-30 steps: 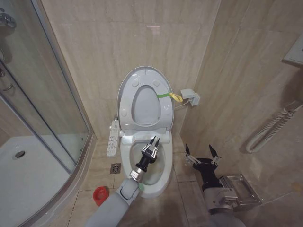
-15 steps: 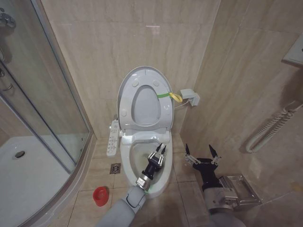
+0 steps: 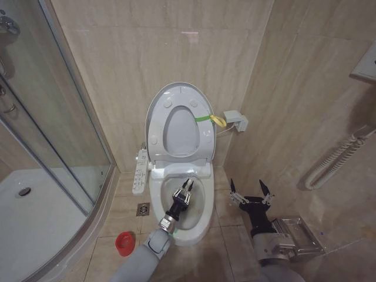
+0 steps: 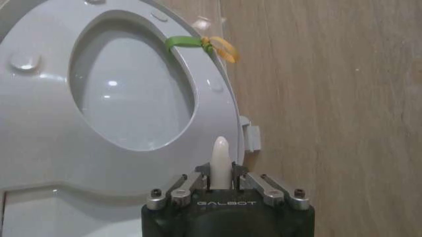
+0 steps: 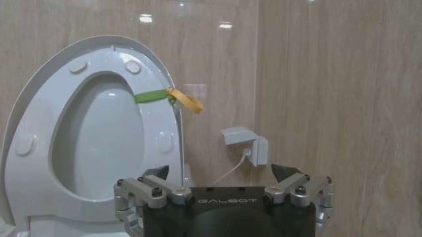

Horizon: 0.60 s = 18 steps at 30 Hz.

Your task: Open the toilet lid, clean the toilet bowl with a toilet brush, close the toilet lid, and flush.

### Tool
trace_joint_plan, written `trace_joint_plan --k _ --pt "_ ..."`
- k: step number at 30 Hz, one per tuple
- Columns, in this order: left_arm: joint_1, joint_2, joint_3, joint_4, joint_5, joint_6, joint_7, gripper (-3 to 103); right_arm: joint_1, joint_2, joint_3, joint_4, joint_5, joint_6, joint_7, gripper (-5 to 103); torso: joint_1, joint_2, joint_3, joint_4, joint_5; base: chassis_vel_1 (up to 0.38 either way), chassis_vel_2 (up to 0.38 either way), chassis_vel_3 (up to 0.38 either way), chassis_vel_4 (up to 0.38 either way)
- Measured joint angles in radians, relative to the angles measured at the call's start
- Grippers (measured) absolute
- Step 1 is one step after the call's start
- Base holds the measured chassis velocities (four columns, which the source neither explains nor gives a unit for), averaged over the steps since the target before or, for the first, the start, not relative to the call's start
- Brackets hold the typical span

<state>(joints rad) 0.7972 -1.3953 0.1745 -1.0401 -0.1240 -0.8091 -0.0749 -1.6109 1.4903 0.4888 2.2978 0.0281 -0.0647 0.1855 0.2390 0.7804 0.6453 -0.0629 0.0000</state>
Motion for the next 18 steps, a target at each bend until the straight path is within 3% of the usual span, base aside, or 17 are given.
trace_joint_plan --k 12,18 --pt "0.043 0.010 0.085 -0.238 -0.006 0.060 -0.038 22 0.000 0.000 0.000 0.000 0.000 0.000 0.000 100 0.000 0.000 0.000 -0.0001 0.0001 0.000 0.000 0.000 0.000" --pt "0.059 -0.014 0.113 -0.245 -0.004 0.055 -0.034 22 0.000 0.000 0.000 0.000 0.000 0.000 0.000 100 0.000 0.000 0.000 0.0000 0.0001 0.000 0.000 0.000 0.000"
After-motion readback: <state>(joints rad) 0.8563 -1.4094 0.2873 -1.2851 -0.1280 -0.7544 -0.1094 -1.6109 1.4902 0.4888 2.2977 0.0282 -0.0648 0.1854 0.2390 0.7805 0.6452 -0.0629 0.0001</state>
